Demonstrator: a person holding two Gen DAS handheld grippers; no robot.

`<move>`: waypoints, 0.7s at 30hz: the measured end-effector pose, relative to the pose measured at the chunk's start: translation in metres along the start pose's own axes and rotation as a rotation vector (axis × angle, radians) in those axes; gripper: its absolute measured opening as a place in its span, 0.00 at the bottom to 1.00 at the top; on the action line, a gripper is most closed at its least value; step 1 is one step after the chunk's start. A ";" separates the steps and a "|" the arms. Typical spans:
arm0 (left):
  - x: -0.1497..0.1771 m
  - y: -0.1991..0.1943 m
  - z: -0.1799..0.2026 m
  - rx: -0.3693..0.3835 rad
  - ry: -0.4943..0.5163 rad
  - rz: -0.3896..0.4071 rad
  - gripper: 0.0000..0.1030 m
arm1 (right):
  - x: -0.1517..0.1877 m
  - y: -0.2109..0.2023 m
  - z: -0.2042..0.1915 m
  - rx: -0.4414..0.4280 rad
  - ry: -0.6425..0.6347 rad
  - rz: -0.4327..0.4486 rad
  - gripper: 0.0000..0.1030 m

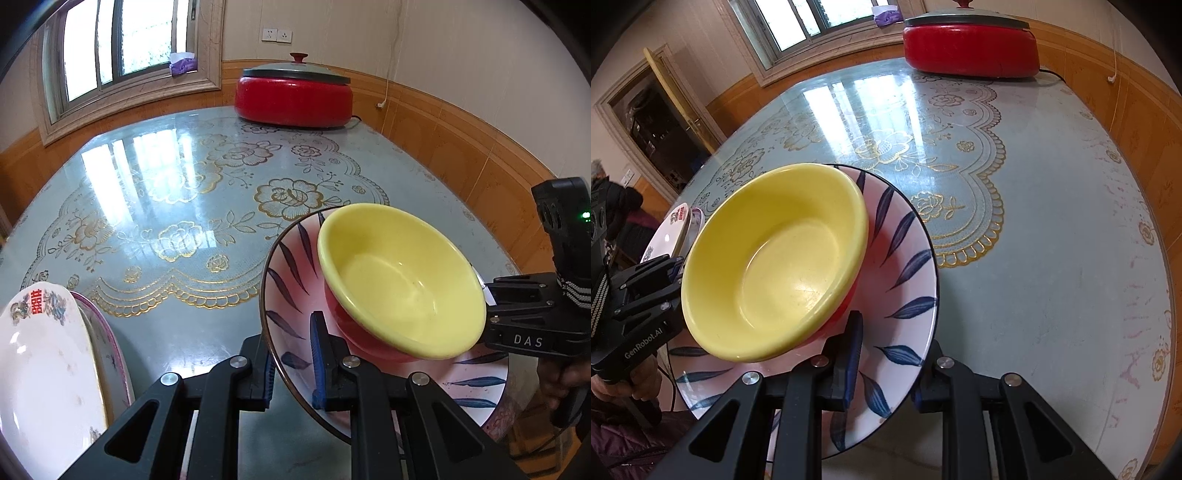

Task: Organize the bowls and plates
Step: 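Lift the nested bowls off the table with both tools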

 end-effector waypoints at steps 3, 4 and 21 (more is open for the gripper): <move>-0.003 -0.006 -0.002 -0.002 -0.006 0.014 0.16 | -0.001 -0.002 -0.001 -0.004 -0.006 0.009 0.20; -0.004 -0.007 -0.002 -0.003 -0.004 0.019 0.16 | -0.002 -0.003 -0.002 -0.005 -0.007 0.012 0.20; -0.026 -0.028 -0.006 -0.022 -0.009 0.086 0.16 | -0.018 -0.020 -0.013 -0.017 -0.060 0.071 0.20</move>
Point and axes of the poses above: each gripper's, at about its wrist camera, not at the fingertips, and y roughly the way its jaws point, z to its right, x to its underside, the point moved 8 cm from there along y, roughly the way its jaws point, and after that the axes turned 3 degrees about -x, right-handed, at the moved point
